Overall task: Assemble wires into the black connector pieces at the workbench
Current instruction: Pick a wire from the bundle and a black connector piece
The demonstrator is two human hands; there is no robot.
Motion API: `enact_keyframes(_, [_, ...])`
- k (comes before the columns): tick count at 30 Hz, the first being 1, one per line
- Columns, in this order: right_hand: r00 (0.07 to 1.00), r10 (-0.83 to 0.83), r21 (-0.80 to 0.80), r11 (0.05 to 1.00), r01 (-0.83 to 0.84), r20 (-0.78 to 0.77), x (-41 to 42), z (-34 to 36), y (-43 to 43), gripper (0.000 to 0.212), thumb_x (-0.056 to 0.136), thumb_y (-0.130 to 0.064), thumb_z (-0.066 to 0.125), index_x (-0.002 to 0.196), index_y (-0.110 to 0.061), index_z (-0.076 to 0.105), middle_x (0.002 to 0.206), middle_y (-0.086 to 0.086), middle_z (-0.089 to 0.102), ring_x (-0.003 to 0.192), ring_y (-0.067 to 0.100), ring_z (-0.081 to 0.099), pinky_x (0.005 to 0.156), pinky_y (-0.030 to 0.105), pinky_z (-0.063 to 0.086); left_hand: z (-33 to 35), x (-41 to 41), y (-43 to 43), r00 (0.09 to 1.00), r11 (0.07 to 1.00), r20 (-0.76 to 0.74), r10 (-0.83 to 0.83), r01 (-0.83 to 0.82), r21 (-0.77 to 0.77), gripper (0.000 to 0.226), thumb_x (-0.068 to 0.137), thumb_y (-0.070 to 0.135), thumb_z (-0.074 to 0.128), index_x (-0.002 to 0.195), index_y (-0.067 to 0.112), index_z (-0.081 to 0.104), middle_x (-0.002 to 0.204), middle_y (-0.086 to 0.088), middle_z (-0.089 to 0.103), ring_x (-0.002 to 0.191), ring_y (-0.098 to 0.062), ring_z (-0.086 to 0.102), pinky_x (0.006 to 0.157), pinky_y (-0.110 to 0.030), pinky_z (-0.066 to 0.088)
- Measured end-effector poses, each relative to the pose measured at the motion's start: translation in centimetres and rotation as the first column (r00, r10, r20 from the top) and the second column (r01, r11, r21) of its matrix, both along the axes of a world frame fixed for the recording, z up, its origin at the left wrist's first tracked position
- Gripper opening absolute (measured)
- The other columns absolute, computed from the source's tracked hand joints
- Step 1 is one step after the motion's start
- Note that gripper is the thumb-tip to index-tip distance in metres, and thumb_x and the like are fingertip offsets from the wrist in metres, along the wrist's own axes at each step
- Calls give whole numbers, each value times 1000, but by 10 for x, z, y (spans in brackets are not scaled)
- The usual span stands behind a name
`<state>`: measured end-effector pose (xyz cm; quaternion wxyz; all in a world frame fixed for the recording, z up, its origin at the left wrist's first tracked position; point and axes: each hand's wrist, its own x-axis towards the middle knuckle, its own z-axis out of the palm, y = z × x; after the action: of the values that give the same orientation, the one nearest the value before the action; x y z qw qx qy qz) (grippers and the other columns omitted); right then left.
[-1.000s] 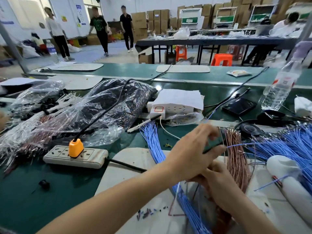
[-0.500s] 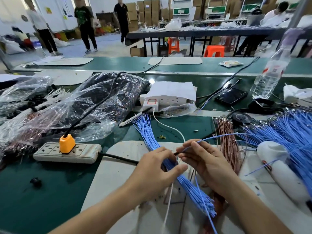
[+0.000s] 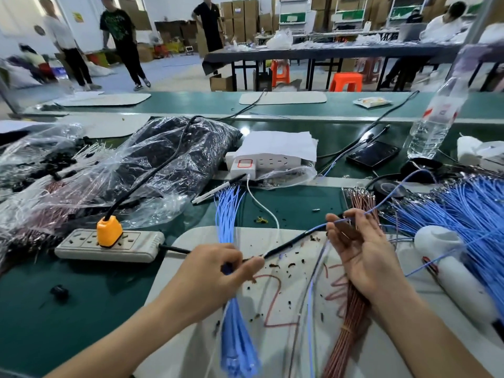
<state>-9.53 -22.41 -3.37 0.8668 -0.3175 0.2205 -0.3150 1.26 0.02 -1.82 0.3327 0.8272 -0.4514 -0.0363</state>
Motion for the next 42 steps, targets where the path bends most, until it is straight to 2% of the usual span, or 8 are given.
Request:
enact_keyframes(7, [988,59,-232,969,-91,-139,3,-2,9,27,101,-15,40,88,-4,62,65,8,70,51,15,65,52,20,55,21,41,49,989,967,142,33,-67,247,62,78,79,27,58,29,57,67,9,57,65,-8,53,64,-27,42])
enact_keyframes(12, [985,41,-253,964,-82,-166,1,-1,10,27,102,-19,38,86,-8,58,63,12,69,46,20,63,44,23,52,9,50,67,967,915,255,-12,-92,393,39,80,69,39,97,41,59,132,32,36,100,-1,52,91,-29,46])
enact_keyframes(16, [980,70,-297,947,-124,-187,3,-2,10,28,102,-20,38,89,-8,59,63,12,69,47,21,63,47,25,54,17,95,54,878,933,386,284,-345,99,14,91,22,59,96,13,67,104,0,62,78,-16,58,71,-29,47])
enact_keyframes(22, [980,76,-323,937,-134,-186,2,-4,9,28,102,-19,38,91,-8,60,64,12,69,48,19,63,48,23,53,14,167,25,815,596,360,454,-578,558,10,91,3,46,87,2,55,77,-9,51,70,-24,55,64,-33,47])
enact_keyframes(27, [979,77,-318,939,-134,-186,2,-4,9,28,102,-19,38,91,-7,61,64,13,69,49,19,63,49,24,54,0,196,11,772,698,49,634,-598,395,29,99,12,45,122,-4,53,124,-26,53,112,-38,52,92,-40,43])
enact_keyframes(32, [978,86,-310,940,-143,-191,3,-5,8,27,102,-18,39,93,-6,61,64,13,68,48,19,63,49,24,54,1,186,11,776,668,248,579,-627,402,27,82,-3,56,72,13,37,80,-9,46,79,-26,47,69,-34,37])
enact_keyframes(37, [978,98,-300,942,-152,-186,4,-6,8,25,100,-17,41,94,-5,62,65,13,69,50,19,63,49,23,54,14,175,5,826,673,254,503,-559,485,20,86,5,55,75,11,40,87,-12,53,78,-26,49,70,-33,40])
enact_keyframes(42, [971,123,-348,918,-190,-206,5,-8,9,26,95,-16,47,92,0,67,68,12,70,53,16,65,51,21,53,52,135,-9,776,647,566,278,-587,486,9,88,1,50,87,10,51,76,-3,47,69,-22,49,67,-36,47])
